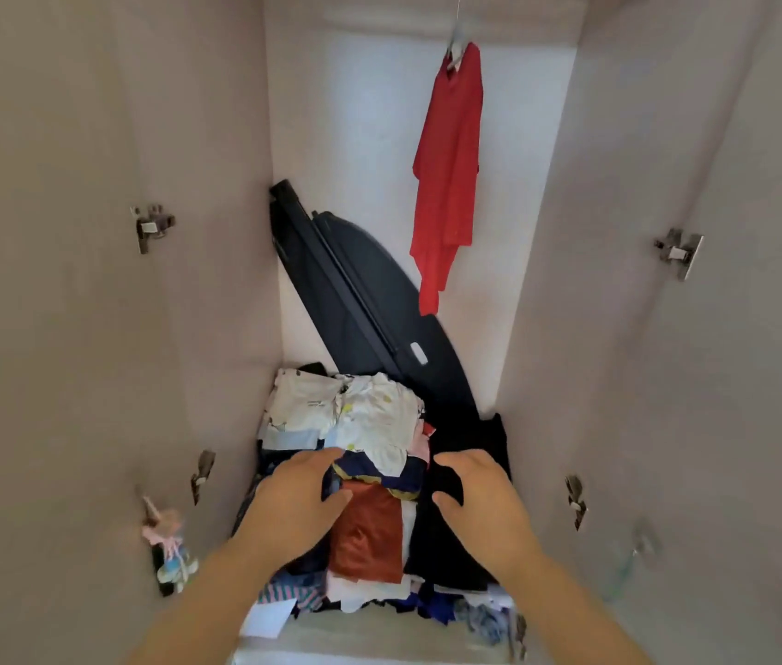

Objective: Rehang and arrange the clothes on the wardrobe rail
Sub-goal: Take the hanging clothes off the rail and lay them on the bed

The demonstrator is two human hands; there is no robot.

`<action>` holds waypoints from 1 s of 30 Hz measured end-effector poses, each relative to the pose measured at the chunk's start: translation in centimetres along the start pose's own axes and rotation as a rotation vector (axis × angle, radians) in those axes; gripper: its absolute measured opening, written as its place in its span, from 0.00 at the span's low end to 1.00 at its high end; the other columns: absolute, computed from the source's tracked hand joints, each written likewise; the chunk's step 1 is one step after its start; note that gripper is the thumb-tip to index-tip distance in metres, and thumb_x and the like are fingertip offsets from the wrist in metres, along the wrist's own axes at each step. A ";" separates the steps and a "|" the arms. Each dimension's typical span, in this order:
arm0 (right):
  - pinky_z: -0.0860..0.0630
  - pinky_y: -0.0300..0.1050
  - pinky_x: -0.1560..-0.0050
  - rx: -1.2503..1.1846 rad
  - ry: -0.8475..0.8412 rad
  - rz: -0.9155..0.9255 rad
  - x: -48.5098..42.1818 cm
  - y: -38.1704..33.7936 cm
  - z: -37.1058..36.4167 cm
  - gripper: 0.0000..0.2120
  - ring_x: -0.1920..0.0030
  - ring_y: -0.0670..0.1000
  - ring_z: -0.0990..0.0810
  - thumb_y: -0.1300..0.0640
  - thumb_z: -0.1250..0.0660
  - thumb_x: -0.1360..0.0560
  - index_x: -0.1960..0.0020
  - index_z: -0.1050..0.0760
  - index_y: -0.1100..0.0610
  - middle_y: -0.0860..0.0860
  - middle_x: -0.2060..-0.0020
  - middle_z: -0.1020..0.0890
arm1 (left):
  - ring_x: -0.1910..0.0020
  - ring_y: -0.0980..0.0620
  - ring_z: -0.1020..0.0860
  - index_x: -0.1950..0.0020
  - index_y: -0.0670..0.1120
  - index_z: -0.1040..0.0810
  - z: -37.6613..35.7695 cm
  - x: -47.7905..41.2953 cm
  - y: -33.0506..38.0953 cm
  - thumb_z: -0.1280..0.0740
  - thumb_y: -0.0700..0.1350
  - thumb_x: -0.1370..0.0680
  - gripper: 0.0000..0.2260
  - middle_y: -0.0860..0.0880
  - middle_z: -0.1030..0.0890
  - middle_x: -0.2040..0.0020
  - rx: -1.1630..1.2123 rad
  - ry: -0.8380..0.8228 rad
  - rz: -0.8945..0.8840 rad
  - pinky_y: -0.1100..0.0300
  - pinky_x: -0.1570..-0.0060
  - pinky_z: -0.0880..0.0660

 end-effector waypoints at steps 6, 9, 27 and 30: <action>0.37 0.35 0.37 0.017 0.144 0.123 -13.9 -1.5 4.6 0.20 0.37 0.48 0.31 0.57 0.35 0.25 0.33 0.31 0.52 0.49 0.37 0.29 | 0.37 0.53 0.30 0.29 0.52 0.37 6.4 -13.3 2.9 0.36 0.50 0.23 0.23 0.51 0.30 0.33 0.027 0.168 -0.072 0.62 0.37 0.37; 0.38 0.31 0.38 -0.003 0.231 0.227 -20.3 -2.9 7.5 0.19 0.38 0.47 0.30 0.59 0.35 0.25 0.34 0.29 0.53 0.49 0.39 0.28 | 0.45 0.55 0.27 0.29 0.53 0.37 9.7 -18.7 4.4 0.37 0.50 0.23 0.23 0.51 0.30 0.34 0.038 0.252 -0.098 0.61 0.40 0.33; 0.33 0.46 0.40 0.275 0.712 0.580 -47.9 -15.5 24.5 0.19 0.39 0.53 0.30 0.61 0.36 0.26 0.35 0.28 0.55 0.51 0.39 0.28 | 0.47 0.59 0.30 0.32 0.51 0.32 31.6 -42.6 12.2 0.34 0.48 0.24 0.20 0.53 0.25 0.41 0.289 0.767 -0.446 0.66 0.48 0.37; 0.33 0.47 0.42 0.429 0.782 0.554 -51.3 -15.9 26.7 0.19 0.39 0.54 0.30 0.62 0.36 0.27 0.36 0.27 0.56 0.52 0.40 0.27 | 0.48 0.59 0.30 0.32 0.52 0.32 32.7 -45.4 12.5 0.34 0.48 0.24 0.20 0.54 0.25 0.42 0.269 0.755 -0.510 0.66 0.48 0.37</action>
Point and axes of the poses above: each hand's wrist, its own x-axis away from the middle knuckle, its own z-axis out of the back of the hand, y = z × x, the point moved 9 cm from there along -x, towards the middle knuckle
